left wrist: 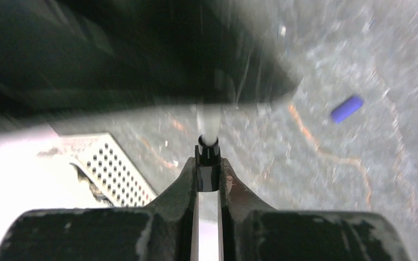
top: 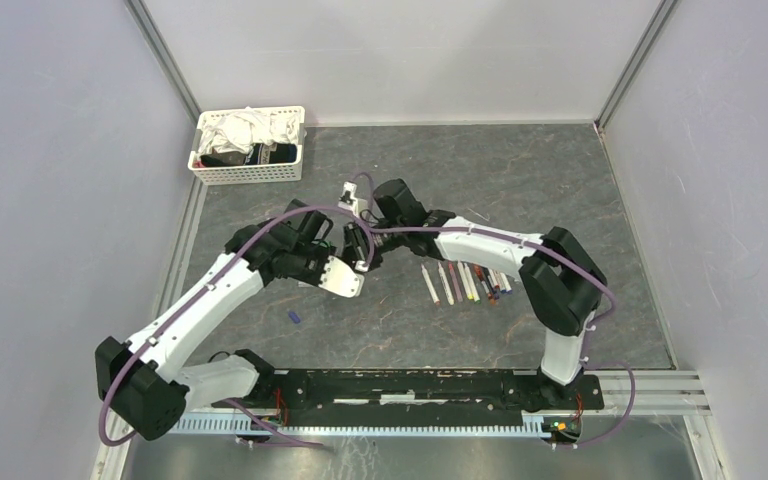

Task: Open the pen caps
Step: Place the pen cap at the center of the board, then place the pen at the center of the board.

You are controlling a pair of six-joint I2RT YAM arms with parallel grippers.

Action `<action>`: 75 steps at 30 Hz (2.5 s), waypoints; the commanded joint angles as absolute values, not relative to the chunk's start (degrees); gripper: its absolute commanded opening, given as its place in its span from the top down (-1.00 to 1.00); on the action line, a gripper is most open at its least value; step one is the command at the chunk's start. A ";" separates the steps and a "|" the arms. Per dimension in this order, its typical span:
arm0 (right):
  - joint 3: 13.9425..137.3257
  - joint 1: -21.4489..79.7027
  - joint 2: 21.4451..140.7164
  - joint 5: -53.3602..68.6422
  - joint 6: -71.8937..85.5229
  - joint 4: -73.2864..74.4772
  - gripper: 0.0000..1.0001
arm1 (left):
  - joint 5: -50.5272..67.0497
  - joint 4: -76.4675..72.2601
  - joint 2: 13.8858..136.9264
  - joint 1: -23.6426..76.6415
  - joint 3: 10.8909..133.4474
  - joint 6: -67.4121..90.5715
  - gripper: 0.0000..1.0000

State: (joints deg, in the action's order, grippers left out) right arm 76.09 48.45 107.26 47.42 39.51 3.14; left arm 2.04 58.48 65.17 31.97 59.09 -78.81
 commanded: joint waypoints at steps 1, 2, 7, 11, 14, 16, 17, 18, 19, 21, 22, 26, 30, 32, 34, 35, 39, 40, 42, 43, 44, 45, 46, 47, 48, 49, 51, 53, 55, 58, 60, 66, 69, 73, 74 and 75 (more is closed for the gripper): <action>68.79 46.51 100.34 47.94 34.90 8.40 1.00 | -10.69 53.46 66.54 31.05 56.03 -84.12 0.96; 66.46 45.88 99.33 47.74 34.33 8.73 1.00 | -11.56 53.10 66.99 30.84 55.85 -84.28 0.96; 56.89 42.04 92.74 46.48 31.91 9.90 1.00 | -13.13 51.01 70.04 29.13 56.69 -83.68 0.96; 52.78 38.57 88.49 42.90 28.29 13.37 1.00 | -10.22 49.49 72.62 28.57 58.21 -79.54 0.96; 51.09 34.99 85.10 35.20 25.73 16.51 1.00 | -4.15 49.62 76.77 28.56 60.32 -72.10 0.96; 51.14 33.30 83.43 26.11 24.22 19.69 1.00 | -0.76 48.96 79.95 28.56 61.07 -67.50 0.95; 51.02 32.76 82.36 20.98 23.62 20.92 1.00 | 0.42 48.21 81.42 28.56 61.24 -65.57 0.95; 50.90 32.36 81.34 16.49 23.01 21.68 1.00 | 1.50 47.10 82.94 28.56 61.21 -63.62 0.95; 50.89 32.18 80.53 11.10 22.56 22.80 1.00 | 2.05 45.93 84.37 28.56 61.17 -62.08 0.95; 50.47 32.00 79.07 3.97 21.74 23.50 1.00 | 1.99 43.97 86.96 28.56 60.84 -59.84 0.93; 50.40 31.99 78.64 0.70 21.49 23.92 1.00 | 1.52 42.89 88.02 28.56 60.42 -59.03 0.92; 49.58 31.88 78.98 -6.29 20.63 24.34 1.00 | 0.18 38.84 91.35 28.48 58.52 -57.22 0.76; 47.74 31.93 79.58 -9.90 19.93 23.49 1.00 | 0.58 38.73 92.42 28.48 59.24 -54.81 0.42; 46.76 31.90 79.54 -11.21 19.77 22.95 1.00 | 1.13 38.76 91.86 28.48 59.68 -54.18 0.31; 45.96 31.83 79.70 -12.16 19.47 22.33 1.00 | 1.79 40.03 90.92 28.49 60.78 -53.44 0.25; 45.59 31.85 79.80 -12.31 19.43 22.07 1.00 | 2.28 40.91 90.63 28.49 61.73 -52.82 0.23; 44.67 31.77 81.02 -12.24 19.31 21.46 0.86 | 4.32 45.31 88.28 28.48 66.87 -50.86 0.00; 44.57 31.79 81.30 -12.16 19.25 21.23 0.81 | 4.57 46.47 87.65 28.52 67.76 -50.43 -0.08; 44.34 31.72 81.86 -12.22 19.16 20.97 0.71 | 5.41 49.01 86.16 28.48 71.37 -49.56 -0.38; 44.22 31.70 82.04 -12.23 19.04 20.72 0.65 | 5.66 50.17 85.50 28.42 73.14 -49.11 -0.91; 44.13 31.65 82.21 -12.31 19.00 20.66 0.59 | 5.71 51.16 84.58 28.44 74.66 -48.68 -0.98; 44.03 31.73 82.39 -12.39 18.83 20.63 0.53 | 5.65 51.91 83.71 28.41 76.10 -48.33 -0.99; 44.13 31.67 82.63 -12.48 18.85 20.69 0.49 | 5.25 52.53 82.74 28.39 77.47 -48.07 -1.00; 44.19 31.72 82.78 -12.48 18.77 20.83 0.43 | 4.28 52.68 81.71 28.39 78.61 -47.94 -1.00; 44.25 31.73 82.84 -12.48 18.65 20.92 0.38 | 3.12 52.58 80.72 28.32 79.73 -47.74 -1.00; 44.36 31.75 82.78 -12.46 18.63 21.10 0.34 | 2.15 52.55 79.66 28.24 80.71 -48.05 -1.00; 44.63 31.66 82.54 -12.49 18.60 21.43 0.29 | 2.50 53.24 77.26 27.47 82.63 -49.70 -1.00; 45.23 31.73 82.12 -12.48 18.68 21.93 0.28 | 6.23 53.17 74.61 25.48 83.94 -50.90 -1.00; 46.13 31.73 81.38 -12.55 18.80 22.36 0.28 | 7.11 49.48 71.64 24.04 83.01 -48.83 -1.00; 48.56 31.73 80.03 -12.35 19.35 23.44 0.27 | 4.91 46.79 70.28 23.80 81.58 -46.46 -1.00; 50.45 31.73 79.30 -10.95 20.05 22.89 0.25 | 5.51 47.98 71.47 23.03 83.13 -43.66 -1.00; 62.32 32.67 86.23 -7.12 23.47 22.01 0.15 | 10.98 48.49 74.05 20.19 87.20 -36.51 -1.00; 67.23 33.87 91.97 -7.85 26.71 20.99 0.13 | 13.54 44.89 72.08 17.87 86.49 -33.73 -1.00; 74.63 34.82 100.93 -8.09 31.28 20.13 0.11 | 15.25 46.90 71.55 17.36 85.75 -35.58 -1.00; 76.13 34.83 102.87 -8.03 32.58 19.84 0.10 | 15.93 48.51 71.76 17.40 85.95 -36.28 -1.00; 77.82 34.82 105.19 -8.09 33.56 19.68 0.11 | 16.78 49.91 71.92 17.32 86.03 -36.75 -1.00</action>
